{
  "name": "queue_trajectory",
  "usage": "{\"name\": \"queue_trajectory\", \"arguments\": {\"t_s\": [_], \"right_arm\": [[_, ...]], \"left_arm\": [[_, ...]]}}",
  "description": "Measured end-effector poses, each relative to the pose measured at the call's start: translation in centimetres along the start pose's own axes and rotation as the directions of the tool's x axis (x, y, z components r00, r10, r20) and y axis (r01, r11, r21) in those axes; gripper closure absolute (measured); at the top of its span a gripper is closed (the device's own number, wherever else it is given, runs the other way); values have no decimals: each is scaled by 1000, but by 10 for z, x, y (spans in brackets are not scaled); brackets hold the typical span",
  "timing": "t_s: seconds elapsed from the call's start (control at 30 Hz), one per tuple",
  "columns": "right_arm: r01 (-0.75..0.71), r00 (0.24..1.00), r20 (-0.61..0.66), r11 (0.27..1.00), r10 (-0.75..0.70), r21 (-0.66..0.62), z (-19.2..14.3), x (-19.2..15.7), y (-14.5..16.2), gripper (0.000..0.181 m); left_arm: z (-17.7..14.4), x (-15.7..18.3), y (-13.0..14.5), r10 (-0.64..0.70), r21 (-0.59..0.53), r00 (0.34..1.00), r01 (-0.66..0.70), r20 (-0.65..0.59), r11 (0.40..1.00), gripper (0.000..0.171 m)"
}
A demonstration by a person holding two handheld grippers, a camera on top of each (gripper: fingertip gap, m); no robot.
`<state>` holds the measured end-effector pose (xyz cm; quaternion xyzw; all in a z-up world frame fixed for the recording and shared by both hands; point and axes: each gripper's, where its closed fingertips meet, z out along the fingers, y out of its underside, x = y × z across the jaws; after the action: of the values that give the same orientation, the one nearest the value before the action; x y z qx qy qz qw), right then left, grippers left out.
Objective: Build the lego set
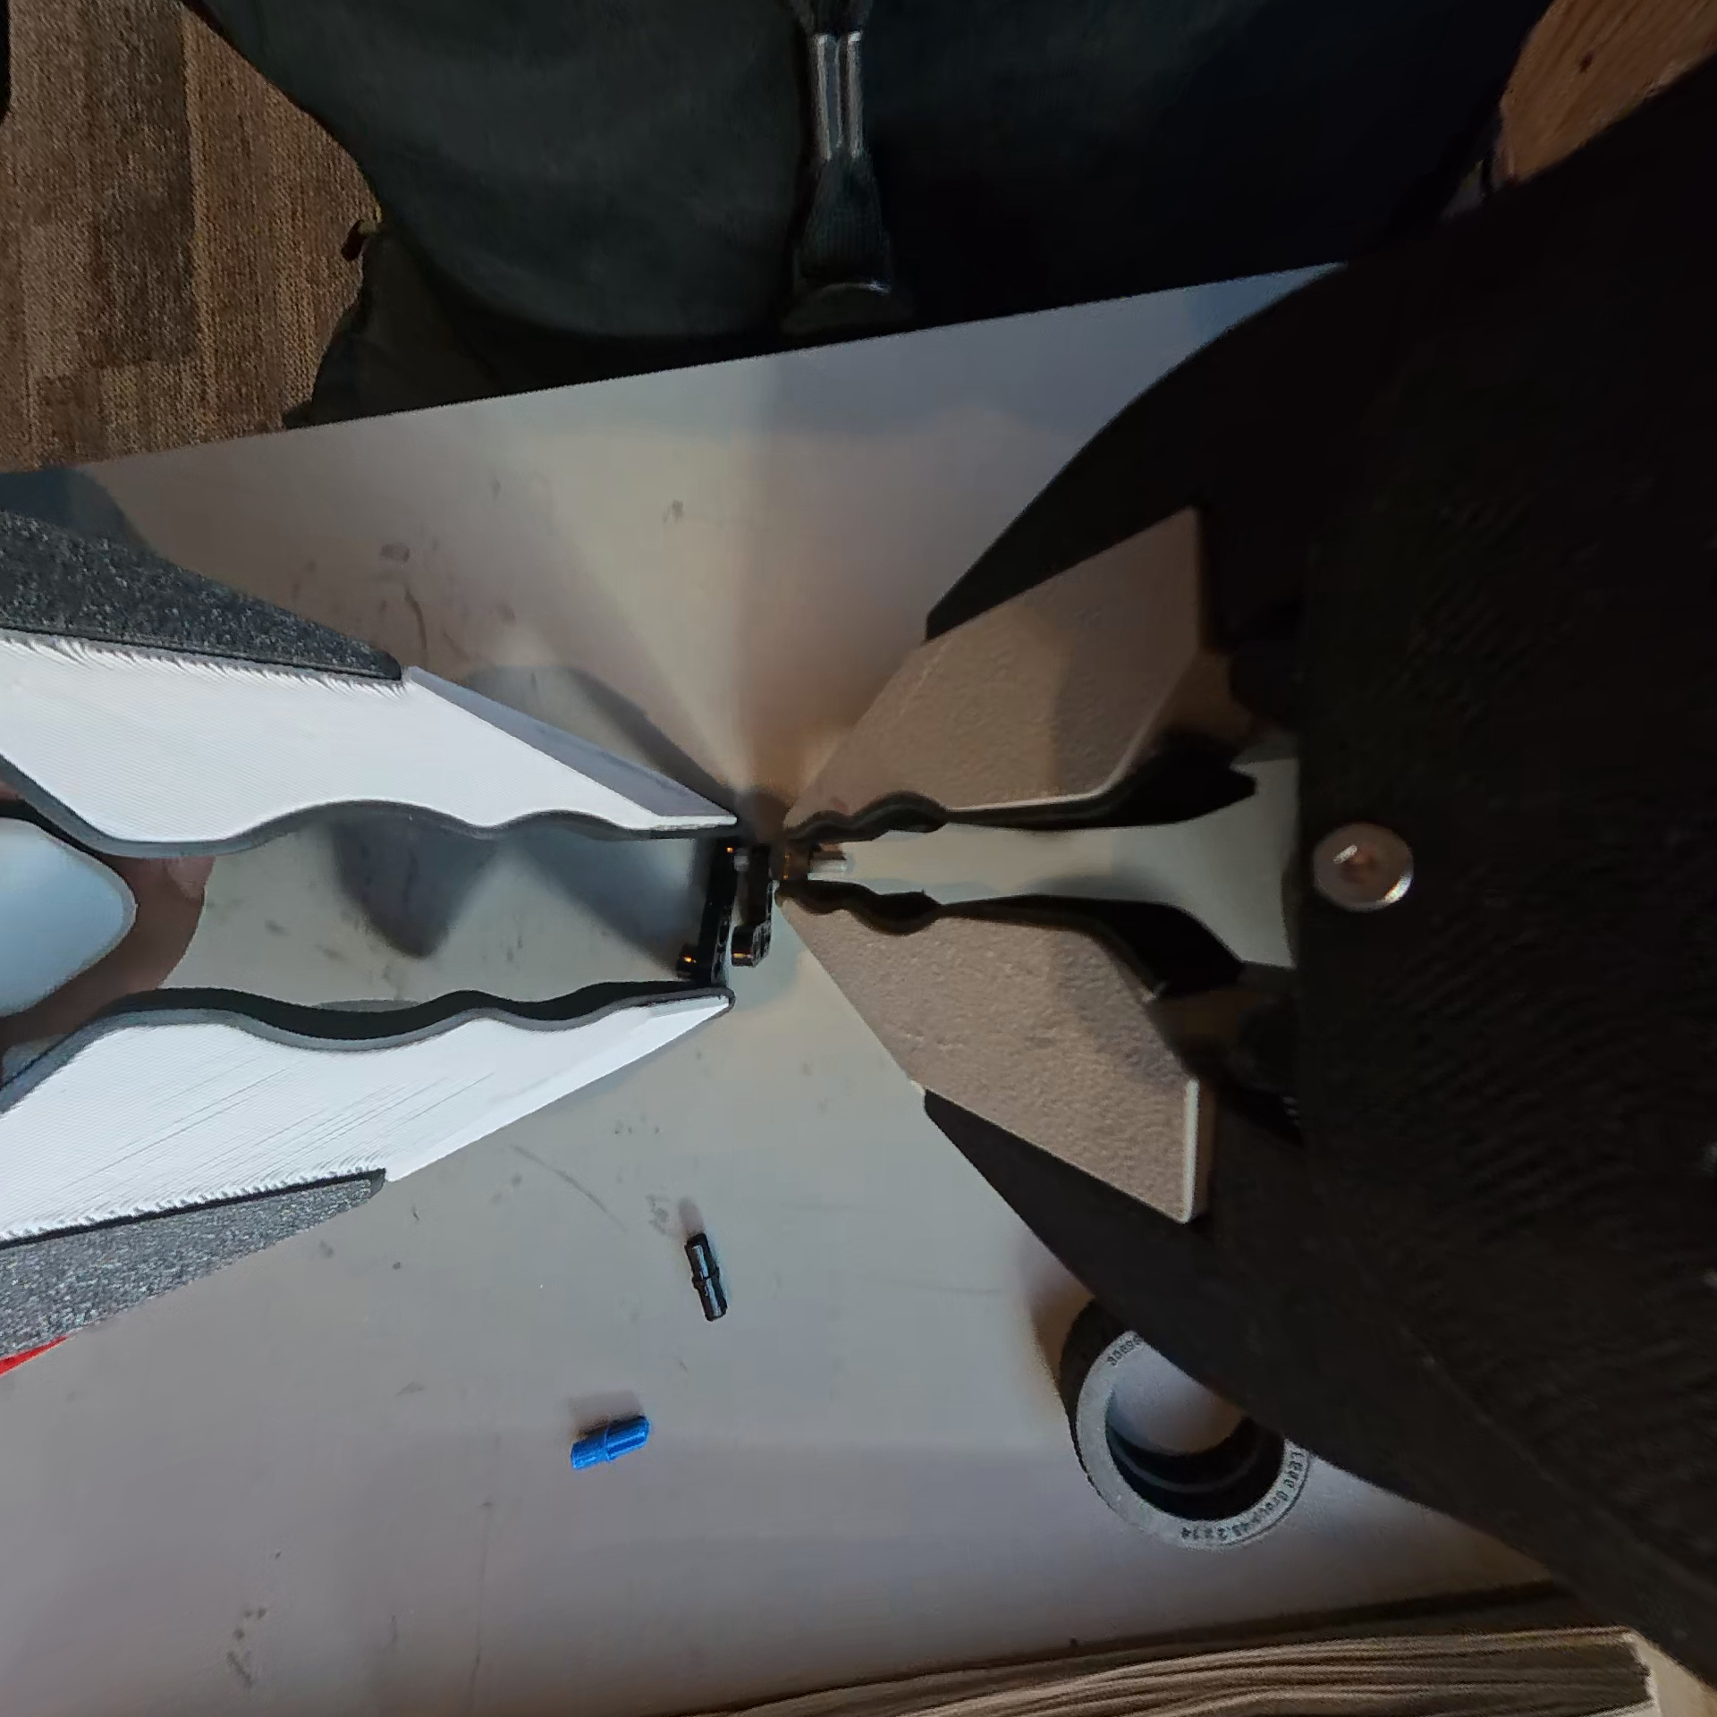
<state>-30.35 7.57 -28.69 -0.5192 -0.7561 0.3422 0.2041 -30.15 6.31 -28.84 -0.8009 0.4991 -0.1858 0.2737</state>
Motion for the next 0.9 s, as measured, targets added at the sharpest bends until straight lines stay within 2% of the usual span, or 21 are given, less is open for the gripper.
{"name": "queue_trajectory", "arguments": {"t_s": [0.9], "right_arm": [[60,997,-46,998,-60,1,1,0,-2,150]], "left_arm": [[2,0,-2,-20,10,998,20,-53,1000,167]]}}
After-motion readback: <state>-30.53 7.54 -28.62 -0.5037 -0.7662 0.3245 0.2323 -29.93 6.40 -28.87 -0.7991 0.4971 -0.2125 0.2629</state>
